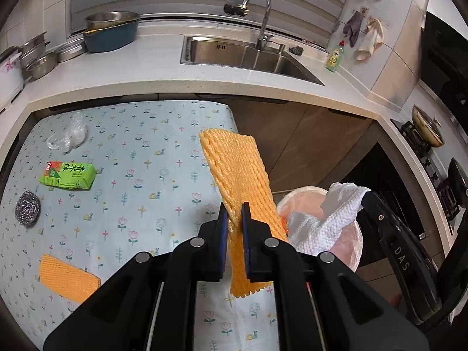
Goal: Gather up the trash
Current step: 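Carry the foam net and tissue over the bin and open both tools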
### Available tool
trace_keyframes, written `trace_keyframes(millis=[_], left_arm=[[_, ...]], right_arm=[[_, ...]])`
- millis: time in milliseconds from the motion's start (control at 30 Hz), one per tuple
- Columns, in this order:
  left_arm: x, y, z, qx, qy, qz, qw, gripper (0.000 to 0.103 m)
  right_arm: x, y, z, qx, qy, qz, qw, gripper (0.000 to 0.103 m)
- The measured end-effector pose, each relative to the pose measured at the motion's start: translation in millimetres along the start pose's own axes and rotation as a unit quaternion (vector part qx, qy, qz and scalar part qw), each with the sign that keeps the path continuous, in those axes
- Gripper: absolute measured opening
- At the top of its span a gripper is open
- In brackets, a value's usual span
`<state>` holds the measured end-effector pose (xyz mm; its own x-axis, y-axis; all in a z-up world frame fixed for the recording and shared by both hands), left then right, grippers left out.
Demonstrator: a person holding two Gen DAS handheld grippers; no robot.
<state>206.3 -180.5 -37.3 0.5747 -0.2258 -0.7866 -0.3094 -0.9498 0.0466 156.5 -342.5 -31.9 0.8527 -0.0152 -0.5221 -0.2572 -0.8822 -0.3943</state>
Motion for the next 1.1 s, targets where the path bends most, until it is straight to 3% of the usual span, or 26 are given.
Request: trace_keyframes(millis=[267,367,833,1067,1100], left_arm=[[-3.4,43.3,8.3,0.030,-0.002,0.017,0.9994,0.009],[-1.0,55.6,12.0,0.039,-0.007,0.023,0.9989,0.009],[10.7,101.9,20.4,0.086,-0.023,0.053,0.9946,0.011],[16.7,127.6,21.7,0.113,-0.018,0.061,0.9916,0.011],[18.1,130.4,21.4,0.114,-0.018,0.063,0.9913,0.016]], right_arm=[[-12.4,49.1,3.2,0.023,-0.008,0.027,0.999,0.003],[-13.6,60.4,5.5,0.029,-0.012,0.035,0.999,0.008],[-31.1,78.3,7.1,0.033,0.000,0.047,0.998,0.024],[-37.5,85.4,10.4,0.034,-0.001,0.054,0.998,0.026],[-39.1,85.9,10.9,0.035,-0.001,0.054,0.998,0.026]])
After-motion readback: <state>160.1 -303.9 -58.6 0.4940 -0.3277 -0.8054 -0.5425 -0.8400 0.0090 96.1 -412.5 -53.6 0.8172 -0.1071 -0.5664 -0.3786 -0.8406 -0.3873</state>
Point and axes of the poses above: each gripper's, at about its wrist camera, not at the fingertips, and x roughly the way its jaws point, y to its right, z to its underside, the point moved 9 cm from there along x, roughly the way its jaws point, and after that the axes turned 12 degrees about -z, right-handed, at the moved point
